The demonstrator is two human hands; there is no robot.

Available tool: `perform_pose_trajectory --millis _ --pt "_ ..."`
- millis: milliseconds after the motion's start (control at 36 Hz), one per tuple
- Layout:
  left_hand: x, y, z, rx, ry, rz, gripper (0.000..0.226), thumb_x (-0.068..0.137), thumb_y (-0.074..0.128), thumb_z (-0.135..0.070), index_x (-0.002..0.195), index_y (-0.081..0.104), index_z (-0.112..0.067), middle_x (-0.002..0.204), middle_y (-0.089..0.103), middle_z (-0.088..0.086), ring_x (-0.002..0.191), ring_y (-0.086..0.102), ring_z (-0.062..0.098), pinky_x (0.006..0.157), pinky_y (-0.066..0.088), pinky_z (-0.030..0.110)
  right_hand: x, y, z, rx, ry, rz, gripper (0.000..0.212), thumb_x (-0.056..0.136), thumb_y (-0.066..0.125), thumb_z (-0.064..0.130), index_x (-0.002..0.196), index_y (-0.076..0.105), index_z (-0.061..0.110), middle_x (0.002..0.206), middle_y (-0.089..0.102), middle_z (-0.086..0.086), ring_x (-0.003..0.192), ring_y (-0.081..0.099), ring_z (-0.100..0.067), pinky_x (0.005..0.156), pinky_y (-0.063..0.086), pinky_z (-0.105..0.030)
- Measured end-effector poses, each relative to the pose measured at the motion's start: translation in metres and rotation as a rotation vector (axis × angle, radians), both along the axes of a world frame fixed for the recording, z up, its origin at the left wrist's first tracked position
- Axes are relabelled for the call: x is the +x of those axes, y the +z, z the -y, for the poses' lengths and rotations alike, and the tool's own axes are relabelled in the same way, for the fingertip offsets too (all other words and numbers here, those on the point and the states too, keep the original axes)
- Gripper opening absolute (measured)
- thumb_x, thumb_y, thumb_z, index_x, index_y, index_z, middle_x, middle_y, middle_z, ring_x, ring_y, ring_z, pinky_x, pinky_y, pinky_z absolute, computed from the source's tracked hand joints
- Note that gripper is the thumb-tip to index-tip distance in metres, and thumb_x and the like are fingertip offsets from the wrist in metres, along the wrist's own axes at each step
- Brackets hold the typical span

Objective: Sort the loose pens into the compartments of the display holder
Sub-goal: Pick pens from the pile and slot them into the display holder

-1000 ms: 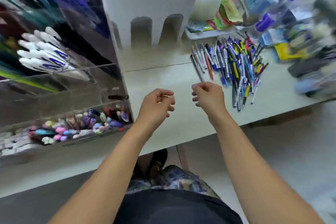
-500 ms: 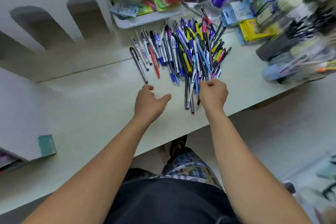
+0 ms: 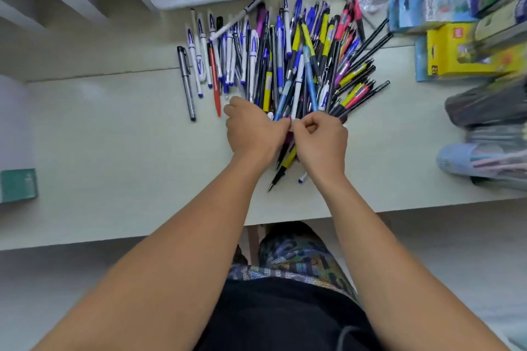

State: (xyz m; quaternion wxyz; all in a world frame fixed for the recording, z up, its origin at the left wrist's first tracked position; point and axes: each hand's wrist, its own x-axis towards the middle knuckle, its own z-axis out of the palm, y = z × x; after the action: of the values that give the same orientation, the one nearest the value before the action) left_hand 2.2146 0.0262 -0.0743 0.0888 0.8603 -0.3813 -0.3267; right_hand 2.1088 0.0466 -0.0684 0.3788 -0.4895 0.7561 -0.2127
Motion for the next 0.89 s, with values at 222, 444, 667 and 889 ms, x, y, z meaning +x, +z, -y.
perform_pose_trajectory --millis 222,444,667,889 --pt "0.021 -0.005 0.007 0.055 -0.066 -0.025 0.053 0.077 0.081 -0.051 0.073 0.042 -0.016 0.094 0.063 0.010 0.060 0.046 0.012 0.045 0.026 0.027 0.013 -0.004 -0.001 -0.105 0.112 -0.025 0.022 0.092 0.064 0.024 0.072 0.064 0.015 0.058 0.056 0.009 0.056 0.054 -0.007 0.059 0.049 -0.028" --pt "0.034 0.002 0.004 0.051 -0.116 -0.092 0.047 0.091 0.072 -0.039 0.066 0.039 -0.016 0.066 0.046 0.000 0.057 0.044 0.016 0.046 0.025 0.029 0.029 0.002 0.003 -0.155 0.126 -0.044 0.023 0.091 0.064 0.024 0.069 0.060 0.018 0.056 0.054 0.011 0.054 0.052 -0.005 0.054 0.042 -0.023" --pt "0.077 0.013 -0.002 0.050 -0.014 -0.429 0.017 0.091 0.066 -0.023 0.098 0.068 -0.007 0.090 0.072 0.016 0.074 0.072 0.029 0.074 0.063 0.048 0.036 0.008 -0.003 -0.171 0.112 -0.040 0.023 0.093 0.065 0.025 0.071 0.064 0.017 0.058 0.059 0.007 0.054 0.054 -0.007 0.055 0.046 -0.023" --pt "0.107 0.030 -0.023 0.108 0.130 -0.838 0.010 0.098 0.060 -0.006 0.090 0.063 -0.002 0.071 0.067 0.014 0.055 0.066 0.019 0.054 0.056 0.027 0.055 0.013 -0.006 -0.147 0.103 -0.025 0.024 0.092 0.065 0.024 0.070 0.064 0.016 0.058 0.057 0.007 0.053 0.051 -0.005 0.055 0.043 -0.021"
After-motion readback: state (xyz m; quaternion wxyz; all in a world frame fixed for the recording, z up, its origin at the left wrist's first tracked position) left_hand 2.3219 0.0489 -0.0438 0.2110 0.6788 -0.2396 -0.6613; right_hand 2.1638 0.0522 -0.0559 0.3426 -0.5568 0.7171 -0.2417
